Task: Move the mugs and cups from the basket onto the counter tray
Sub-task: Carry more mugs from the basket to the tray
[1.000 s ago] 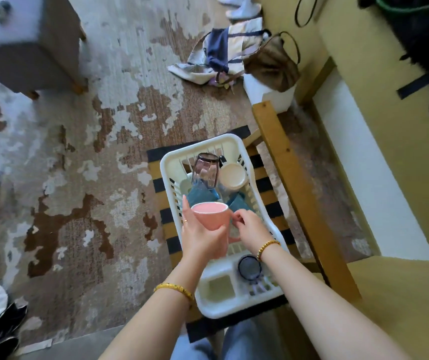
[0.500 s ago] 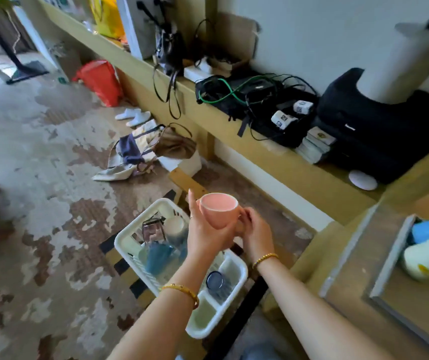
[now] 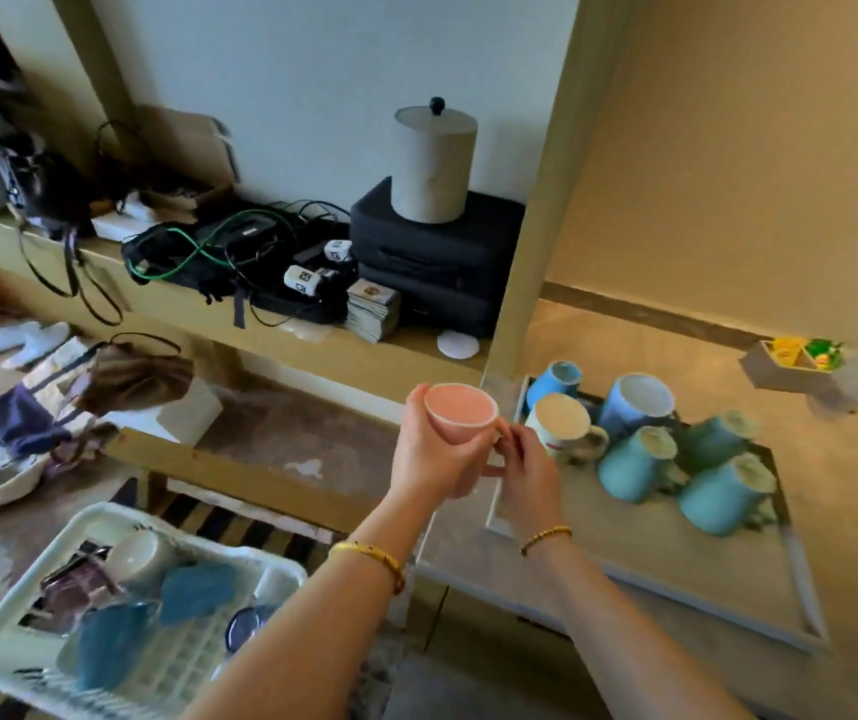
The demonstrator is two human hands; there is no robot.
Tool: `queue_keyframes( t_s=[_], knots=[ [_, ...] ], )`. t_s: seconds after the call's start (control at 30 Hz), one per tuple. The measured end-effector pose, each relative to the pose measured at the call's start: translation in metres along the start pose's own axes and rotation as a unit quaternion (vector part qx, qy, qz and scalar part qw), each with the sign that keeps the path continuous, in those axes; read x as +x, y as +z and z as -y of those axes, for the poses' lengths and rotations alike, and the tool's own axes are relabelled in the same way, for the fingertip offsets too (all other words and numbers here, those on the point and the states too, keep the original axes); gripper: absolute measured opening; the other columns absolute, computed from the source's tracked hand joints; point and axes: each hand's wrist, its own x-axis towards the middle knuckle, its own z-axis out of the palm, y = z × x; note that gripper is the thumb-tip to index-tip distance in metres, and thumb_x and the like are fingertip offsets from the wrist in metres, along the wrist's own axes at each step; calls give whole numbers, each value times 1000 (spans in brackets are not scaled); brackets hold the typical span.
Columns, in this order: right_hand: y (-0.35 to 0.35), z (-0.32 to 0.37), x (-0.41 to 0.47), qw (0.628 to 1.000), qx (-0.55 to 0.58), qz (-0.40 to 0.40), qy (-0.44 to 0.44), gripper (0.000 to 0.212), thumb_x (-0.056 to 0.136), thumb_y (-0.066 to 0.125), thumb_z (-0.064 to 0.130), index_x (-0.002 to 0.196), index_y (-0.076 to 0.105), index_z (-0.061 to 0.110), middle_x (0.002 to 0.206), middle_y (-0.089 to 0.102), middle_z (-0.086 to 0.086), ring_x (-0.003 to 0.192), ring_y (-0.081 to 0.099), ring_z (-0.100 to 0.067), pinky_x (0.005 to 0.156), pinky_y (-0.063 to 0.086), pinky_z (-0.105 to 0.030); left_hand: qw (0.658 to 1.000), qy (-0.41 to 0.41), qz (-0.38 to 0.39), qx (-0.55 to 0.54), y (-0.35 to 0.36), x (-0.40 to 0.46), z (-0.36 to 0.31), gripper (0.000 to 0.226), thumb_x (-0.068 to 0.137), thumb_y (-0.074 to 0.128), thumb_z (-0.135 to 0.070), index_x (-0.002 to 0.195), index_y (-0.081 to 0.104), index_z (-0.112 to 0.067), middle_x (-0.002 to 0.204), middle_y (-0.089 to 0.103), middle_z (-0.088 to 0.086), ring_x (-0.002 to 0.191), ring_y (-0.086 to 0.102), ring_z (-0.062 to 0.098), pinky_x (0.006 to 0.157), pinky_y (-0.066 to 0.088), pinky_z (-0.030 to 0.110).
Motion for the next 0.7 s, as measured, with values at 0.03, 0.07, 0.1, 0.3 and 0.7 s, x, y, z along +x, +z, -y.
queue_keyframes(
  t_s=[0.03,0.07,0.1,0.3,0.7],
  knots=[
    [-17,-3,3,1000,11,-6,8,22,98,40,6,83,54,15,81,57,-5,69,55,-2,57,49,-15,1000,2,8,-5,17,-2,-3,89,60,82,-44,131,30,-29,115,48,-12,107,47,7,83,40,18],
    [-33,-7,4,1000,15,-16,13,22,97,41,6,82,54,14,82,57,-6,68,54,-2,57,47,-12,1000,6,19,-7,32,-3,-7,86,59,83,-44,126,31,-33,109,48,-18,104,48,5,78,39,13],
    [-48,-12,7,1000,4,-27,15,20,97,42,7,83,54,15,82,57,-5,68,55,-2,56,45,-9,999,10,32,-3,46,-4,-9,84,59,83,-44,123,31,-35,105,47,-22,103,48,4,75,37,9],
    [-118,-50,27,990,-137,-12,15,12,95,50,22,86,58,27,82,62,3,77,57,-10,68,44,-19,987,33,134,85,103,6,-15,111,59,85,-37,146,16,-25,140,40,1,126,42,14,95,35,24],
    [-154,-88,29,971,-220,77,43,26,93,53,20,76,53,40,73,59,20,71,57,6,61,38,-6,968,4,149,200,136,-9,12,110,58,81,-51,145,17,-26,143,36,1,127,43,21,98,39,37]
  ],
)
